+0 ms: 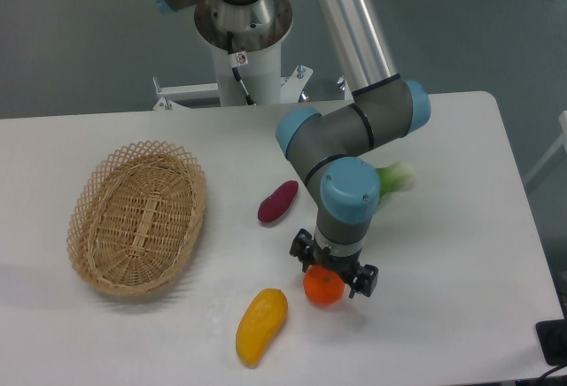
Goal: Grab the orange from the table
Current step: 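Close the gripper around the orange, then lift the held orange up and carry it back toward the green vegetable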
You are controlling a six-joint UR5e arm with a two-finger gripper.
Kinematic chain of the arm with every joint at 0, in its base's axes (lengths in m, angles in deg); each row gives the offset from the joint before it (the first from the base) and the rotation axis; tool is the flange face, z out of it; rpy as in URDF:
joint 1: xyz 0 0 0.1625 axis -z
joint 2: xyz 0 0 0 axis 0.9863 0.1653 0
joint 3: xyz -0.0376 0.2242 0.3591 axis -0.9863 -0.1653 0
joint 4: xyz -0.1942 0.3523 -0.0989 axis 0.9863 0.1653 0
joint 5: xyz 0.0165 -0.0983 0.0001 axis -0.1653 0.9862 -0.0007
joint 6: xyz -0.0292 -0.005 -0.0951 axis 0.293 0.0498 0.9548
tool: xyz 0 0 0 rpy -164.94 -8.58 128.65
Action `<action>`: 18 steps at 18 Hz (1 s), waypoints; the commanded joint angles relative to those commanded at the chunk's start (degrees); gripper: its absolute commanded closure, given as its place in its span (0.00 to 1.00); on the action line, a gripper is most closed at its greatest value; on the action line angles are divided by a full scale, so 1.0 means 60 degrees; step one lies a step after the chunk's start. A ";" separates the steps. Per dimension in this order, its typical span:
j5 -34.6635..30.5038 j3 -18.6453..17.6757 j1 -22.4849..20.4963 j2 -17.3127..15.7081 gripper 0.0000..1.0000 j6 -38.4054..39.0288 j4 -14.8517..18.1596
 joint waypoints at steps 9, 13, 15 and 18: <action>-0.1244 -0.0059 0.0263 0.0249 0.00 0.0015 0.0000; -0.1143 0.0029 0.0264 0.0264 0.00 0.0363 -0.0029; -0.1113 0.0117 0.0278 0.0293 0.00 0.0483 -0.0044; -0.1113 0.0132 0.0278 0.0337 0.00 0.0512 -0.0058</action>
